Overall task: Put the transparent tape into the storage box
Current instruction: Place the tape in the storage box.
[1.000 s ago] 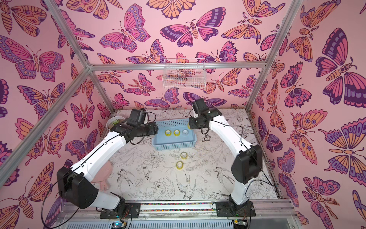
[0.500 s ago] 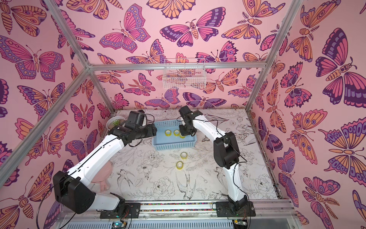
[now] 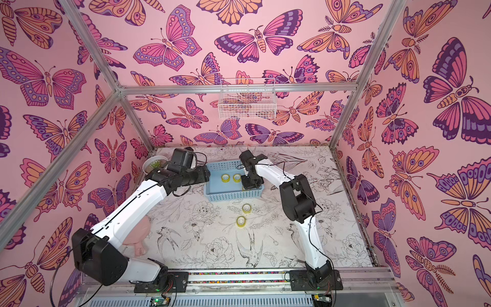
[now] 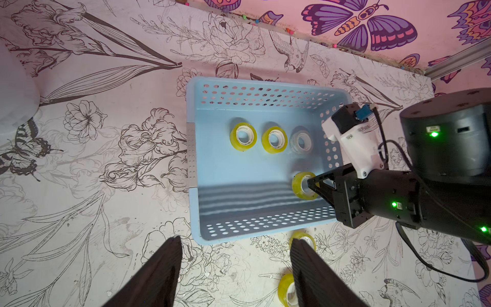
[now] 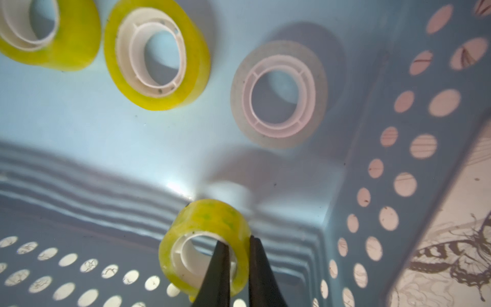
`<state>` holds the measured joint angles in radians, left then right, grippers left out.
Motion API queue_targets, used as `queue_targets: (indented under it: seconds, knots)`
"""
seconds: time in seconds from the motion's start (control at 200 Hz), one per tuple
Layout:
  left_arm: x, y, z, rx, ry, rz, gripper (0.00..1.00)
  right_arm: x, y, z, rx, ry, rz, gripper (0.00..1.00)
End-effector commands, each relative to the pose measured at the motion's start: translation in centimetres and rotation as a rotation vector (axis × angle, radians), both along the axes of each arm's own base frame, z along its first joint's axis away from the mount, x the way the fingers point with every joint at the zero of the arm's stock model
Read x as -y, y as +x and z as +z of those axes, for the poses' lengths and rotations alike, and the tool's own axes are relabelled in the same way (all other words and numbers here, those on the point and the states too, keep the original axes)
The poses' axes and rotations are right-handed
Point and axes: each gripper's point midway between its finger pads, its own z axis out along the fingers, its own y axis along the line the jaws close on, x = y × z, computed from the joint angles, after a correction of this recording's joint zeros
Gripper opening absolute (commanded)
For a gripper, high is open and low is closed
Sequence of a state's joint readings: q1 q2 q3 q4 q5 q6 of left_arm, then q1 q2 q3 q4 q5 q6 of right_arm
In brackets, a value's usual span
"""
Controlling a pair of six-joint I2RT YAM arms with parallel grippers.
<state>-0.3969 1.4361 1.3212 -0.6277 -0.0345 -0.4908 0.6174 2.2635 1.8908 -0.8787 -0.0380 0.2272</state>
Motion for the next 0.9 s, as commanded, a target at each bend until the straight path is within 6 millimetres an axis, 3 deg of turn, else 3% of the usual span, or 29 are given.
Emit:
queue_targets:
  seconds: [0.0, 0.22, 0.476, 0.676, 0.896]
  knots:
    - [-0.5, 0.1, -0.9, -0.017, 0.012, 0.015, 0.71, 0.3, 0.6, -0.8, 0.021, -0.042, -0.002, 0.0]
    - [-0.6, 0.2, -1.0, -0.021, 0.012, 0.013, 0.71, 0.7, 1.1, -1.2, 0.027, -0.076, -0.012, 0.0]
    - [-0.9, 0.0, -1.1, -0.021, 0.015, 0.017, 0.72, 0.7, 1.3, -0.7, 0.036, -0.071, -0.023, 0.3]
    - [-1.0, -0.1, -1.0, -0.018, 0.015, 0.019, 0.73, 0.0, 2.1, 1.7, 0.077, -0.037, -0.021, 0.33]
    - [-1.1, -0.3, -0.8, -0.013, 0.013, 0.014, 0.74, -0.8, 3.1, 5.8, 0.14, 0.007, -0.021, 0.34]
